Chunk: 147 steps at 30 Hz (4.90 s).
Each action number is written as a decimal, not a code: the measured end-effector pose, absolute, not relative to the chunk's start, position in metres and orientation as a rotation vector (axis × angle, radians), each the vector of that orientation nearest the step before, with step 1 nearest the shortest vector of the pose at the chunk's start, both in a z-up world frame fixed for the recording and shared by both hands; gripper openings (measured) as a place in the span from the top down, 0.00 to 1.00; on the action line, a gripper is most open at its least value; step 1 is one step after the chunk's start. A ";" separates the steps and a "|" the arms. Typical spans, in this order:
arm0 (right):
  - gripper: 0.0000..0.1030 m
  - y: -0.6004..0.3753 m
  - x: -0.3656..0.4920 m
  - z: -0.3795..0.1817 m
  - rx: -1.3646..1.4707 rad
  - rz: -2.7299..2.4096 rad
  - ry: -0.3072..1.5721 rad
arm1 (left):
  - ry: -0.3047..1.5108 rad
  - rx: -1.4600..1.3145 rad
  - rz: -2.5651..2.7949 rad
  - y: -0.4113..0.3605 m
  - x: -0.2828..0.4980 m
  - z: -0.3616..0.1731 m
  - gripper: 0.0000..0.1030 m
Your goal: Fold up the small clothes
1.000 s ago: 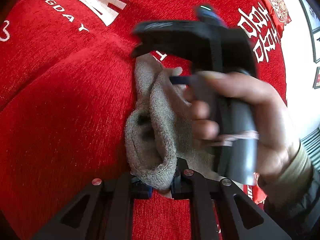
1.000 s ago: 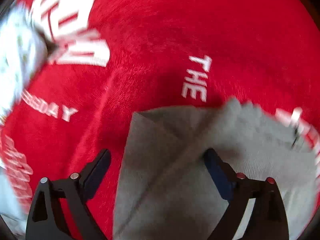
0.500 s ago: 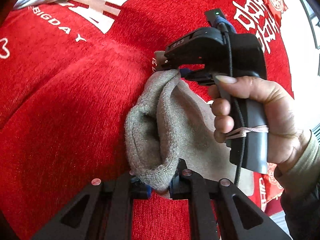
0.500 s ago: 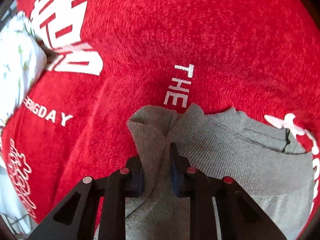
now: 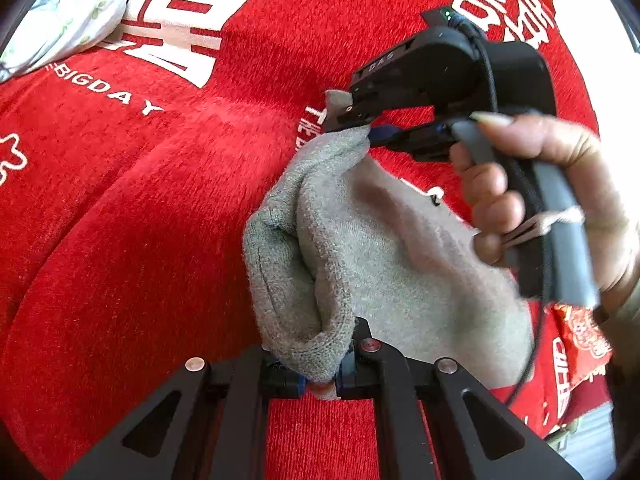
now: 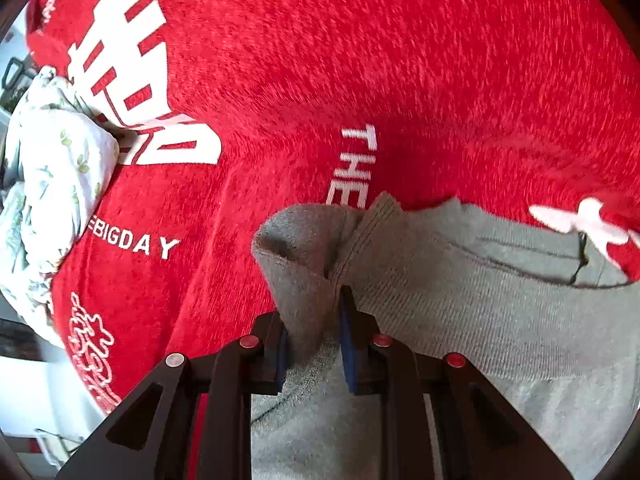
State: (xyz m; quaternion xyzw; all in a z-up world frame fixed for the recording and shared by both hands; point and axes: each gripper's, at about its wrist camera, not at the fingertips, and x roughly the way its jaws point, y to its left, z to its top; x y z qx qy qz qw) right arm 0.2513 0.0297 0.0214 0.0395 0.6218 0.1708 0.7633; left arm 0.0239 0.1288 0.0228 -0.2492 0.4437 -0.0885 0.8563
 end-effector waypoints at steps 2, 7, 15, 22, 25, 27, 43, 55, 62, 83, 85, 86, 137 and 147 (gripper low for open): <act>0.78 0.026 0.255 0.023 0.103 0.370 1.388 | 0.950 -0.492 -0.169 0.124 0.025 0.027 0.91; 0.78 0.021 0.257 0.036 0.121 0.408 1.374 | 0.945 -0.394 -0.142 0.103 0.022 0.047 0.91; 0.78 -0.005 0.257 0.047 0.170 0.454 1.361 | 0.934 -0.227 -0.098 0.054 0.016 0.073 0.91; 0.78 -0.032 0.256 0.059 0.201 0.493 1.326 | 0.926 -0.108 -0.079 0.014 0.015 0.087 0.90; 0.78 -0.048 0.253 0.063 0.232 0.513 1.304 | 0.931 -0.085 -0.069 0.002 0.015 0.088 0.91; 0.78 -0.059 0.251 0.065 0.252 0.524 1.286 | 0.930 -0.072 -0.074 -0.004 0.015 0.090 0.91; 0.78 -0.147 0.233 0.072 0.379 0.532 1.180 | 0.932 0.039 -0.079 -0.059 0.006 0.096 0.91; 0.78 -0.203 0.221 0.073 0.447 0.549 1.135 | 0.926 0.146 -0.110 -0.108 -0.002 0.094 0.90; 0.78 -0.234 0.213 0.078 0.471 0.566 1.096 | 0.921 0.201 -0.138 -0.139 -0.006 0.095 0.91; 0.78 -0.328 0.196 0.059 0.553 0.545 1.046 | 0.943 0.309 -0.228 -0.220 -0.015 0.081 0.91; 0.78 -0.334 0.194 0.054 0.563 0.539 1.046 | 0.946 0.316 -0.234 -0.224 -0.015 0.079 0.91; 0.78 -0.337 0.194 0.052 0.568 0.536 1.048 | 0.949 0.320 -0.238 -0.226 -0.016 0.077 0.91; 0.35 -0.377 0.162 0.065 0.661 0.595 0.952 | 0.914 0.134 -0.457 -0.190 -0.014 0.103 0.29; 0.34 -0.355 0.170 0.026 0.561 0.499 1.053 | 1.063 -0.090 -0.209 -0.101 0.083 0.053 0.24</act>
